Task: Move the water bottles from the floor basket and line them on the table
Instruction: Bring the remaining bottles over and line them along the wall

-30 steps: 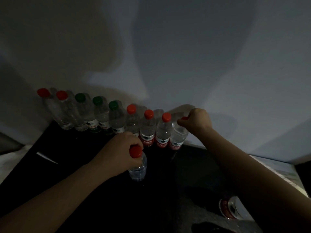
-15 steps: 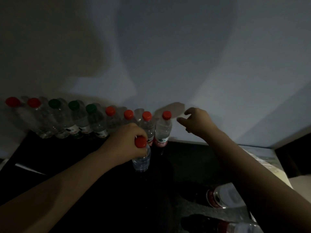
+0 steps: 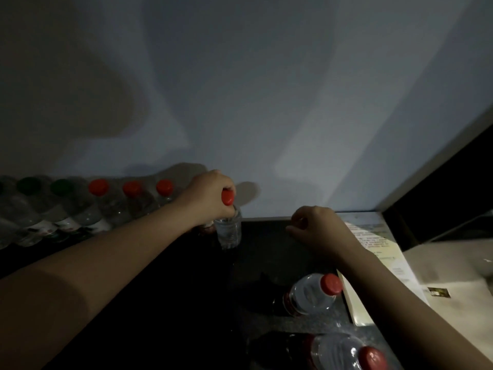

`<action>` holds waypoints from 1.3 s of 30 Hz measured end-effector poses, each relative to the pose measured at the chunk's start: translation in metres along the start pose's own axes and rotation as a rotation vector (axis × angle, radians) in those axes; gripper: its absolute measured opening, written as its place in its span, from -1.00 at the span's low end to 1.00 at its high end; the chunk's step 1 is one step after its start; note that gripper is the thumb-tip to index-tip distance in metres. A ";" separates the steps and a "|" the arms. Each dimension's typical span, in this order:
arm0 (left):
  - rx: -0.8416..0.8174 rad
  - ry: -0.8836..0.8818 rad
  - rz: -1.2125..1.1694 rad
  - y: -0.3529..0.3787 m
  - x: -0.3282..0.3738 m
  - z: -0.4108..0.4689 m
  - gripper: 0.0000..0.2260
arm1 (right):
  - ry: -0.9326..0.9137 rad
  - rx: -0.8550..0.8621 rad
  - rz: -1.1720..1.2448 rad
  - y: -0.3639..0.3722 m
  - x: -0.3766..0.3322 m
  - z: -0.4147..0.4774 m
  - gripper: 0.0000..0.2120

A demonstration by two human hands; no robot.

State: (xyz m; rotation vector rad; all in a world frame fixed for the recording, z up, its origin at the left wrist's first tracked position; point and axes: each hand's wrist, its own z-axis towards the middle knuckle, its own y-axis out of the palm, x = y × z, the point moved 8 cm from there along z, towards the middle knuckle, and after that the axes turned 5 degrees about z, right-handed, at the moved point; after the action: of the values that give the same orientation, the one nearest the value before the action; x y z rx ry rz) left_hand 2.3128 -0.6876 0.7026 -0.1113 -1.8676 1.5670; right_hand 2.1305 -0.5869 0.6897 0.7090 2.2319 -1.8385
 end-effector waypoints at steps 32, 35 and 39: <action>0.023 0.068 0.063 0.005 0.045 -0.026 -0.76 | 0.055 0.207 0.092 -0.047 0.026 -0.079 -0.80; -0.046 0.094 0.030 0.017 0.069 -0.055 -0.74 | 0.103 0.245 0.131 -0.052 0.036 -0.114 -0.79; -0.139 0.161 -0.014 0.043 0.104 -0.084 -0.70 | 0.175 0.317 0.171 -0.051 0.062 -0.171 -0.75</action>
State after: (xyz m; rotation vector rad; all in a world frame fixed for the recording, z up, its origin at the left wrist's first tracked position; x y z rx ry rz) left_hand 2.2642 -0.5567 0.7134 -0.2783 -1.8440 1.3761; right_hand 2.0823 -0.4144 0.7486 1.1173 1.9183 -2.1363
